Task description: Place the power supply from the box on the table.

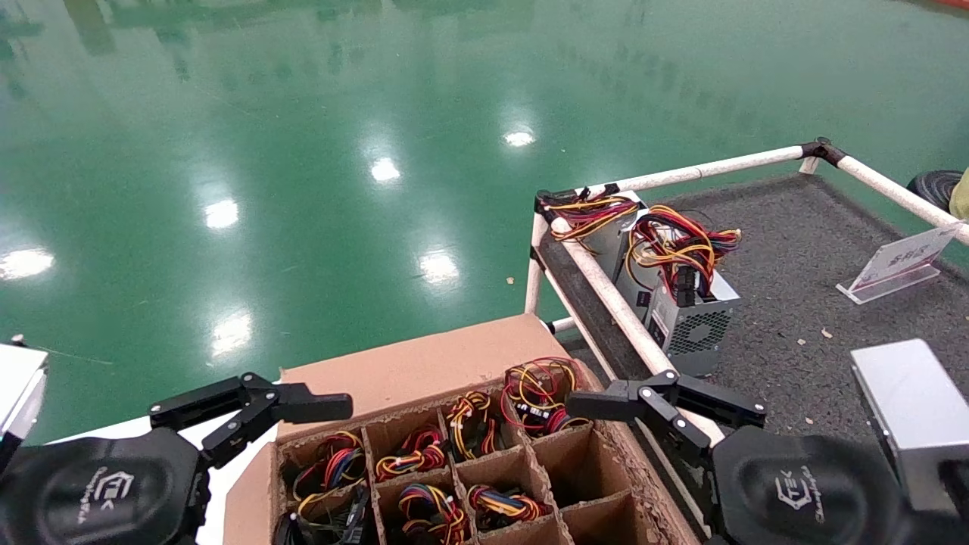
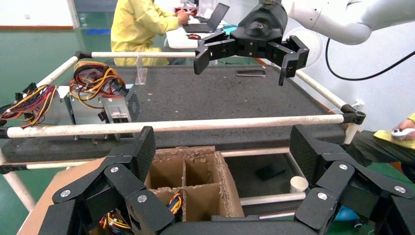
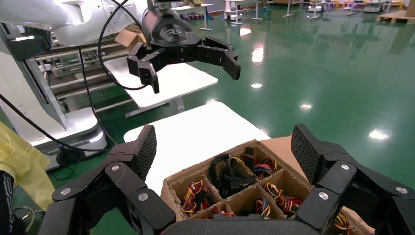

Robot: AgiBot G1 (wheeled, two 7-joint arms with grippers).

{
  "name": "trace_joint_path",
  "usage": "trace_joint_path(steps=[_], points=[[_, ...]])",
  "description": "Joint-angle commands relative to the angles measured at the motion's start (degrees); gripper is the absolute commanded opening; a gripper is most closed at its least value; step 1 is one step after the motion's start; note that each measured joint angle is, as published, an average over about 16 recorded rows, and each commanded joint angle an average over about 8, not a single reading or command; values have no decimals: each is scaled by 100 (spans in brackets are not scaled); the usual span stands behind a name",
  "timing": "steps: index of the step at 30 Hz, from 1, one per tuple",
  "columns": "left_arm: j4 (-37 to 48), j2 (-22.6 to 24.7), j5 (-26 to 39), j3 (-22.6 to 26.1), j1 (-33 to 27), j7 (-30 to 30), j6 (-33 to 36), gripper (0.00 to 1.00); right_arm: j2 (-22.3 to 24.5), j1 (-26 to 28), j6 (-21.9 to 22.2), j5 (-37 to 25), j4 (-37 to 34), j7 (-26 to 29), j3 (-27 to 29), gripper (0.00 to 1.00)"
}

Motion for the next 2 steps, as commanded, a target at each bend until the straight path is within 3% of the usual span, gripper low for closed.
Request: trace_joint_path(steps=[1, 2], points=[[0, 0, 0, 0, 0, 0, 0, 100, 0, 1, 0, 0, -1, 0, 0, 100], [0, 0, 0, 0, 0, 0, 0, 100, 0, 1, 0, 0, -2, 0, 0, 100]])
